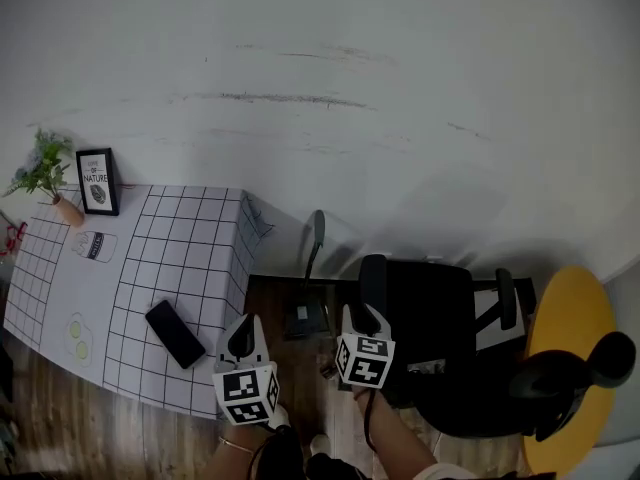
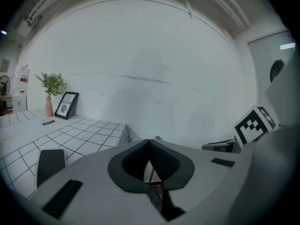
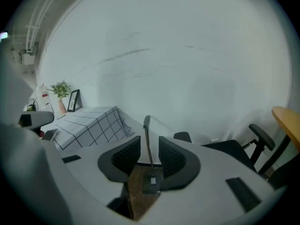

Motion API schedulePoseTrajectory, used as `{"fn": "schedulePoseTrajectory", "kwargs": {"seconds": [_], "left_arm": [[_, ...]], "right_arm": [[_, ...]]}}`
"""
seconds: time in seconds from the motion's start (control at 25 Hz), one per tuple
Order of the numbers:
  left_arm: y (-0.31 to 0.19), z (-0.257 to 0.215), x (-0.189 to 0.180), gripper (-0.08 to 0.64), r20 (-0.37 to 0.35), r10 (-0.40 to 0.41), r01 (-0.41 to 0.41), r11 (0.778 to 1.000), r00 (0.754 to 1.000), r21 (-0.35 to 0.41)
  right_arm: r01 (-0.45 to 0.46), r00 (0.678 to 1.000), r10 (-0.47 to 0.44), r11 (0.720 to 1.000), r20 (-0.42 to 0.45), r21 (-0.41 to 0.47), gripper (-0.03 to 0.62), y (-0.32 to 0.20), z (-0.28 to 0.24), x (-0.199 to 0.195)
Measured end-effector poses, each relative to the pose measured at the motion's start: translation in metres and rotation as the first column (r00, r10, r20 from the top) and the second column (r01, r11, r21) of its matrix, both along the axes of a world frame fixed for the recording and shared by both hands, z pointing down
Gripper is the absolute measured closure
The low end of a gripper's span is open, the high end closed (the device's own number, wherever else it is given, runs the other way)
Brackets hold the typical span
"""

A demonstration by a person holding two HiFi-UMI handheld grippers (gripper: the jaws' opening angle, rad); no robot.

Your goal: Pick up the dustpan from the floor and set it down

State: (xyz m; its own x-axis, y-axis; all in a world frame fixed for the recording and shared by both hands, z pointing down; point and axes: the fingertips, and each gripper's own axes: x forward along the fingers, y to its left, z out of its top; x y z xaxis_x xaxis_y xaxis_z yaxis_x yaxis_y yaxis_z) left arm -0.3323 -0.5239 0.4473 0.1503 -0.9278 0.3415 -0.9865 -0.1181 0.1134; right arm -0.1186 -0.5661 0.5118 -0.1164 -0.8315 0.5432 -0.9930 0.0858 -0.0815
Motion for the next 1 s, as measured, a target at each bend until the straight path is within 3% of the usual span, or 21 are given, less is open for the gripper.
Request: {"fn": "schedulePoseTrajectory", "kwargs": {"seconds": [0.28,0.64,1.0], "left_arm": [[0.036,-0.047,0.016,0.542,0.001,0.01,-0.01,0.999,1.0,0.038],[0.073,-0.097,0.032,0.541,-0.007,0.032,-0.031,0.994,0.999,0.109],[0.086,-0.114,0.043,0.543,-0.028,0.056,-0.052,0.991,0.998,0.125]], "right_arm": [[0.042,0.999,-0.042,0.996,0.002,0.079,0.471,0.039,-0.073,0.008],[0.072,0.997,-0.07,0.982,-0.016,0.176,0.518,0.094,-0.13,0.022],[0.099,0.994,-0.105,0.978,0.024,0.183,0.552,0.114,-0.137,0.017]]}}
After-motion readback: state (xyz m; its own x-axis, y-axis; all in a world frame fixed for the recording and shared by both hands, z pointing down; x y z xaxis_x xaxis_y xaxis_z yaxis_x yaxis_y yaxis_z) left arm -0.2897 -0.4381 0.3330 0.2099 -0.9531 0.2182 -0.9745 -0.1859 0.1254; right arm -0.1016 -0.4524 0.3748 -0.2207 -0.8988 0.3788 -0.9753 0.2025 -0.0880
